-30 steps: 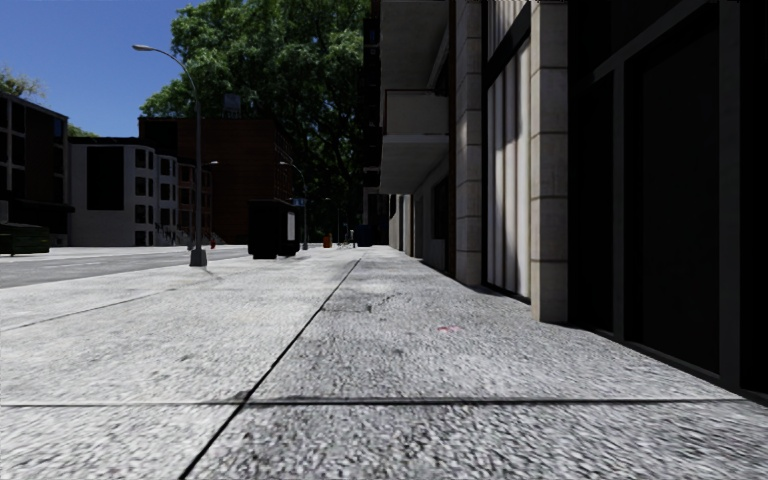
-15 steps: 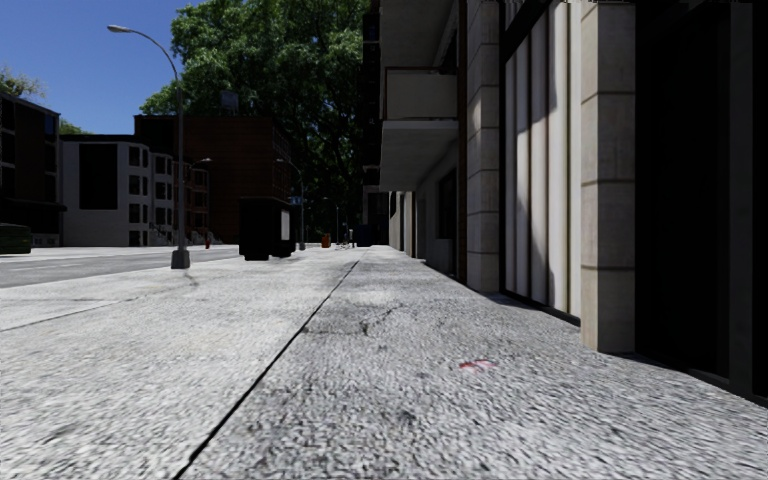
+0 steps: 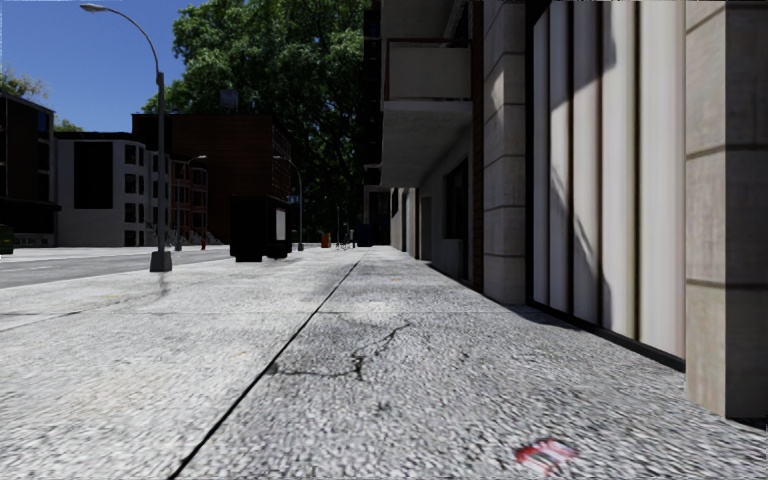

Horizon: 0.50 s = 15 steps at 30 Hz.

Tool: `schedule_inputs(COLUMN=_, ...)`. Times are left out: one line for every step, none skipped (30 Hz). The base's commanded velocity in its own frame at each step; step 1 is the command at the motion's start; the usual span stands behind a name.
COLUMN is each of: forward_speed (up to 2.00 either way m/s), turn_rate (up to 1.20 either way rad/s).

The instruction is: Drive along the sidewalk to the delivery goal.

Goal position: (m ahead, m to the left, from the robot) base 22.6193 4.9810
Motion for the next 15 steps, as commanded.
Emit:
schedule_inputs(forward_speed=2.00, turn_rate=0.56)
schedule_inputs(forward_speed=2.00, turn_rate=0.64)
schedule_inputs(forward_speed=2.00, turn_rate=0.69)
schedule_inputs(forward_speed=2.00, turn_rate=0.71)
schedule_inputs(forward_speed=2.00, turn_rate=0.71)
schedule_inputs(forward_speed=2.00, turn_rate=0.71)
schedule_inputs(forward_speed=2.00, turn_rate=0.62)
schedule_inputs(forward_speed=2.00, turn_rate=0.36)
schedule_inputs(forward_speed=2.00, turn_rate=0.28)
schedule_inputs(forward_speed=2.00, turn_rate=0.18)
schedule_inputs(forward_speed=2.00, turn_rate=0.07)
schedule_inputs(forward_speed=2.00, turn_rate=0.07)
schedule_inputs(forward_speed=2.00, turn_rate=0.03)
schedule_inputs(forward_speed=2.00, turn_rate=0.02)
schedule_inputs(forward_speed=2.00, turn_rate=0.02)
